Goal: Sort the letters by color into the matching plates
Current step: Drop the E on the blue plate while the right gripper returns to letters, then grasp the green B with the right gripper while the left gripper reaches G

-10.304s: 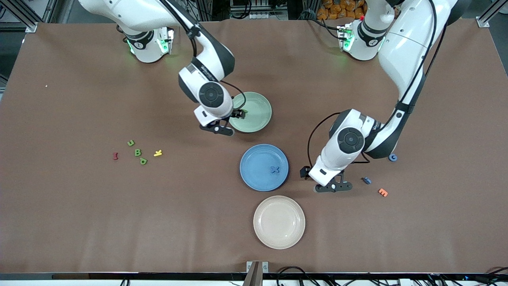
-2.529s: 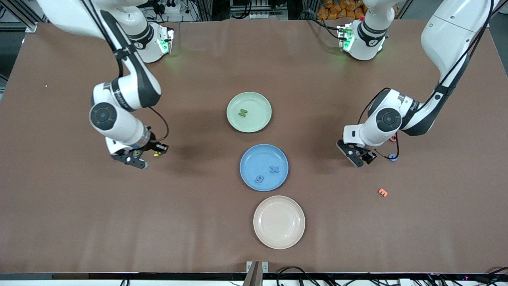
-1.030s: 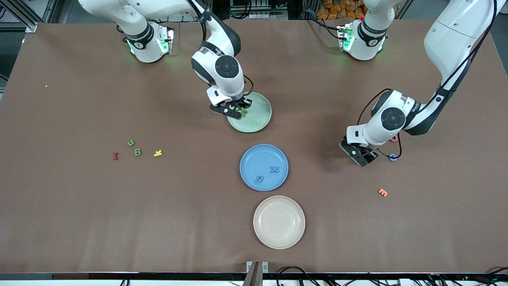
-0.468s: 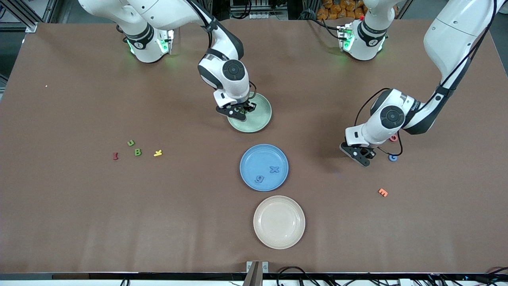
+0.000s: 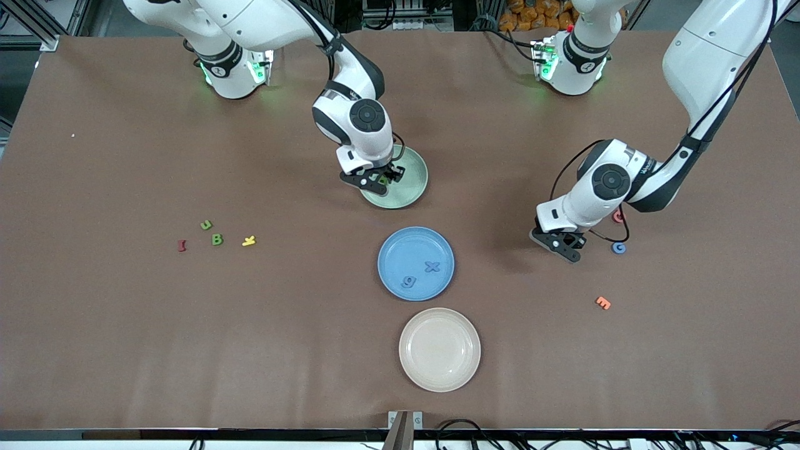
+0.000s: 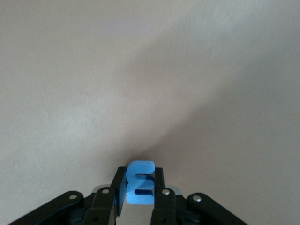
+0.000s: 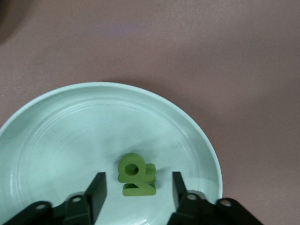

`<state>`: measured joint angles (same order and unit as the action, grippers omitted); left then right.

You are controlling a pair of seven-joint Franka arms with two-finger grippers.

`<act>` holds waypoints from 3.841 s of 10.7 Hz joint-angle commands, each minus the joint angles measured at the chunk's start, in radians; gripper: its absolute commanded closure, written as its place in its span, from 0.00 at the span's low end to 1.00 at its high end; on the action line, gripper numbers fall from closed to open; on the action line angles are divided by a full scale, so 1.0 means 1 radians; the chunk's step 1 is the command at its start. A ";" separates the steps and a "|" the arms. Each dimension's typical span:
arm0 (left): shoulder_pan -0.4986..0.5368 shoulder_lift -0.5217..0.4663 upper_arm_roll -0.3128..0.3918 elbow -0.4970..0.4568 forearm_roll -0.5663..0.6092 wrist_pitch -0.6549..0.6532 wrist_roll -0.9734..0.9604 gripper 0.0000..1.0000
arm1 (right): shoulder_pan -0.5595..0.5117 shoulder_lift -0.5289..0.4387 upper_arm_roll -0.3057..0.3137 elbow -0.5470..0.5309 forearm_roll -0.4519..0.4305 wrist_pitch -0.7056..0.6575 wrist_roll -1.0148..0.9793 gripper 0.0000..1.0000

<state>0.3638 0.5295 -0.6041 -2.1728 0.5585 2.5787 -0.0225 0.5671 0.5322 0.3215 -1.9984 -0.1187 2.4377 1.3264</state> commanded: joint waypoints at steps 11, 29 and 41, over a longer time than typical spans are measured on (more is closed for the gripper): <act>-0.209 0.041 -0.037 0.206 0.005 0.003 -0.626 1.00 | -0.324 -0.241 0.005 0.036 0.040 -0.379 -0.473 0.05; -0.645 0.236 0.173 0.556 0.020 0.001 -1.027 0.00 | -0.553 -0.259 -0.283 -0.356 -0.068 0.207 -1.260 0.09; -0.398 0.029 0.178 0.286 0.021 -0.017 -0.939 0.00 | -0.546 -0.169 -0.352 -0.373 -0.095 0.394 -1.349 0.17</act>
<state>-0.1056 0.6718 -0.4163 -1.7628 0.5593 2.5691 -0.9628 0.0209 0.3679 -0.0319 -2.3658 -0.1991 2.8197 -0.0192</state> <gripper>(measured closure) 0.000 0.132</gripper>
